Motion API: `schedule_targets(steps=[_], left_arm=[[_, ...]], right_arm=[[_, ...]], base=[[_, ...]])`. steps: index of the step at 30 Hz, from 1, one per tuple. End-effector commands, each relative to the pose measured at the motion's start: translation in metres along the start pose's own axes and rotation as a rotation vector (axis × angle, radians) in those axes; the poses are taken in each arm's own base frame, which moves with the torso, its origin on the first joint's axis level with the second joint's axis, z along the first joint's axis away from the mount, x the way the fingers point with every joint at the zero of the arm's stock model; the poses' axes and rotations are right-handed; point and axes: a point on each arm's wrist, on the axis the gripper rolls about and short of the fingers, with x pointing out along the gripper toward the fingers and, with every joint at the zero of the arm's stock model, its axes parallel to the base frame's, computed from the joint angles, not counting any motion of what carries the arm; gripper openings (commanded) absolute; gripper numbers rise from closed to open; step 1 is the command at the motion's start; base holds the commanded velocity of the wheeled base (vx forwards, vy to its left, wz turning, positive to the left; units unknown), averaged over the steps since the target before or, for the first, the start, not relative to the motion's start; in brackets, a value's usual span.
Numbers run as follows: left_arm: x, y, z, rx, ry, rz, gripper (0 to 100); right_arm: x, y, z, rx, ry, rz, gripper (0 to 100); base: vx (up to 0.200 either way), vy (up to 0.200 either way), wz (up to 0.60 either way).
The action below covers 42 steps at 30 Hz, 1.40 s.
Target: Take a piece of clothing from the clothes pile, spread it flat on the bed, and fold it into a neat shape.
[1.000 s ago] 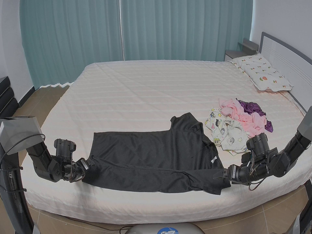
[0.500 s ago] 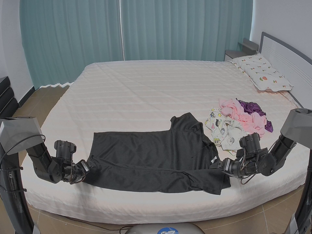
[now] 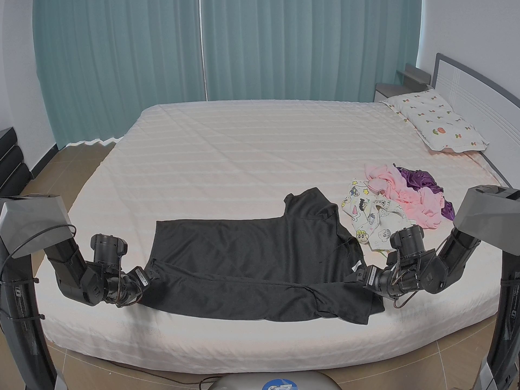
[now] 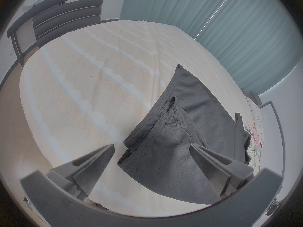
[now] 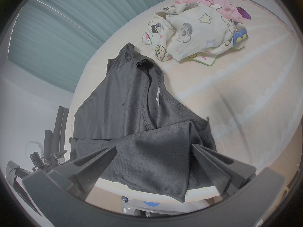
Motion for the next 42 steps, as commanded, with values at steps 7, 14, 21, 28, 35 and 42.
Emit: schedule_targets(steps=[7, 14, 21, 28, 35, 42], left_arm=[[0.000, 0.001, -0.001, -0.002, 0.003, 0.002, 100], [0.000, 0.001, 0.000, -0.004, 0.000, 0.003, 100], [0.000, 0.001, 0.000, -0.022, 0.000, 0.003, 100], [0.000, 0.001, 0.000, -0.023, 0.002, 0.001, 100], [0.000, 0.001, 0.000, -0.024, 0.002, 0.003, 100], [0.000, 0.002, 0.001, -0.029, 0.000, 0.003, 100]], right_arm=[[0.000, -0.005, 0.005, 0.014, -0.021, -0.016, 0], [-0.012, 0.002, 0.019, 0.049, -0.079, 0.014, 0], [-0.014, 0.006, 0.027, 0.045, -0.135, 0.053, 0], [-0.009, 0.002, 0.028, 0.040, -0.146, 0.063, 0], [0.001, 0.000, 0.031, 0.046, -0.153, 0.056, 100], [-0.027, 0.016, 0.032, 0.174, -0.222, 0.064, 100]], base=[[0.000, 0.000, 0.00], [0.000, 0.000, 0.00], [0.000, 0.000, 0.00], [0.000, 0.000, 0.00], [0.000, 0.000, 0.00], [0.000, 0.000, 0.00]])
